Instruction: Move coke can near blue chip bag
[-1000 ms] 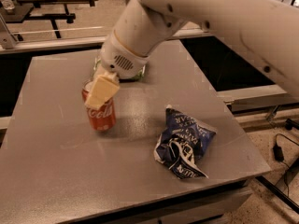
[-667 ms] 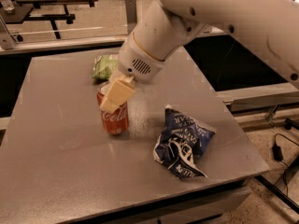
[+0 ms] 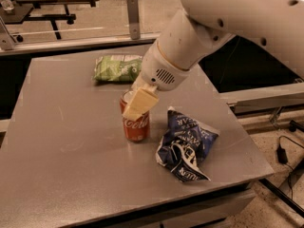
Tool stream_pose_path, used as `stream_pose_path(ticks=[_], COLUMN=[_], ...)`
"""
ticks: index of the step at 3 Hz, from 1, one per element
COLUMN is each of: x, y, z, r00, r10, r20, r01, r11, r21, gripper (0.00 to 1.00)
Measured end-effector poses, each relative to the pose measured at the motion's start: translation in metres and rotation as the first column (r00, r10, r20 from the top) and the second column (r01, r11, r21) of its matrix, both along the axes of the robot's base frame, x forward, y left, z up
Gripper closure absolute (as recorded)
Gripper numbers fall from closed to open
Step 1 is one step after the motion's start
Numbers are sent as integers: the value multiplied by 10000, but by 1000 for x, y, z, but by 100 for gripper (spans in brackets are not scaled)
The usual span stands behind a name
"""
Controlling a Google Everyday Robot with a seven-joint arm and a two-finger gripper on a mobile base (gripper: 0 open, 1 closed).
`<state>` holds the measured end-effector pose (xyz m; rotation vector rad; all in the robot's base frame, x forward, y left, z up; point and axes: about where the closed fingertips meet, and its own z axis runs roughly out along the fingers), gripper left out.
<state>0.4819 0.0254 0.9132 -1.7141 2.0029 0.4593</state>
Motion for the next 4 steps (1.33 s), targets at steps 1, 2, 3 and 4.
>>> stream_pose_path(ticks=[1,2,3,4], x=[1,3,4,4], y=[-11,-22,-29,-29], z=[-3,0,4,4], r00=[9996,9986,9973,9973], r10=[-253,-465,-600,-599], r20=[125,252,432,433], r01=[255,471,611,611], r11=[9995,9986,9978,9978], r21=[-186,-231,-251,-251], gripper=[49,27,0,0])
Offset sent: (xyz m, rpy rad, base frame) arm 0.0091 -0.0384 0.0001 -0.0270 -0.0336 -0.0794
